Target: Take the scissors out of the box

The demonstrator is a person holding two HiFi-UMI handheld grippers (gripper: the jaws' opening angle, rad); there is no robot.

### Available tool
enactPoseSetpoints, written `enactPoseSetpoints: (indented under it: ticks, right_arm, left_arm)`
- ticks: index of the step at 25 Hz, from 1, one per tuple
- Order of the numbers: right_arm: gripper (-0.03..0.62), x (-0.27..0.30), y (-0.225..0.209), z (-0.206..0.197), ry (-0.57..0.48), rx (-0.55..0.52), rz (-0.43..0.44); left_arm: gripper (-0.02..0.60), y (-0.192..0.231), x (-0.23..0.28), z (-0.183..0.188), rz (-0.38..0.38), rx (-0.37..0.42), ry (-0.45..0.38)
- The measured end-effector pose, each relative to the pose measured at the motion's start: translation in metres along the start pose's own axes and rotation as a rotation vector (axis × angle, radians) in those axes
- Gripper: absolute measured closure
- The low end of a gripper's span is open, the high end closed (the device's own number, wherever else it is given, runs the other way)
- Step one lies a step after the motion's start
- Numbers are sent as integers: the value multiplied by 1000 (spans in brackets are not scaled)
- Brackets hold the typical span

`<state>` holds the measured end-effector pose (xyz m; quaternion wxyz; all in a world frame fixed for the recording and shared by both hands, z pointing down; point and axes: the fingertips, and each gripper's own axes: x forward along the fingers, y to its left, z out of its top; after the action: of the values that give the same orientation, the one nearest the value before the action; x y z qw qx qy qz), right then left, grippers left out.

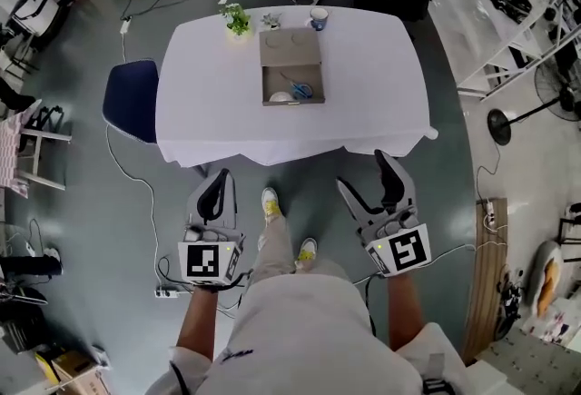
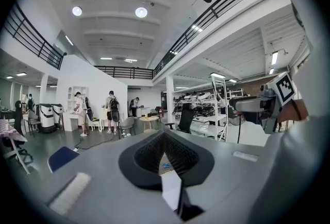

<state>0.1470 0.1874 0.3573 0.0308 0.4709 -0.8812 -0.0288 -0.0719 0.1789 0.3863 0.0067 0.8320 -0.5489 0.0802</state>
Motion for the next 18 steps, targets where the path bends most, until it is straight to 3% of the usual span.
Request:
enactPoseSetpoints:
  ticks: [5, 13, 18]
  right_arm:
    - [289, 54, -18, -5, 27, 6, -55]
    - [290, 154, -24, 27, 33, -25, -68]
    - [292, 193, -25, 22, 72, -42, -108]
  left_arm:
    - [581, 39, 50, 1, -25, -38, -24]
    - [580, 103, 119, 44, -90, -59, -94]
    - [581, 144, 143, 38, -122, -64, -108]
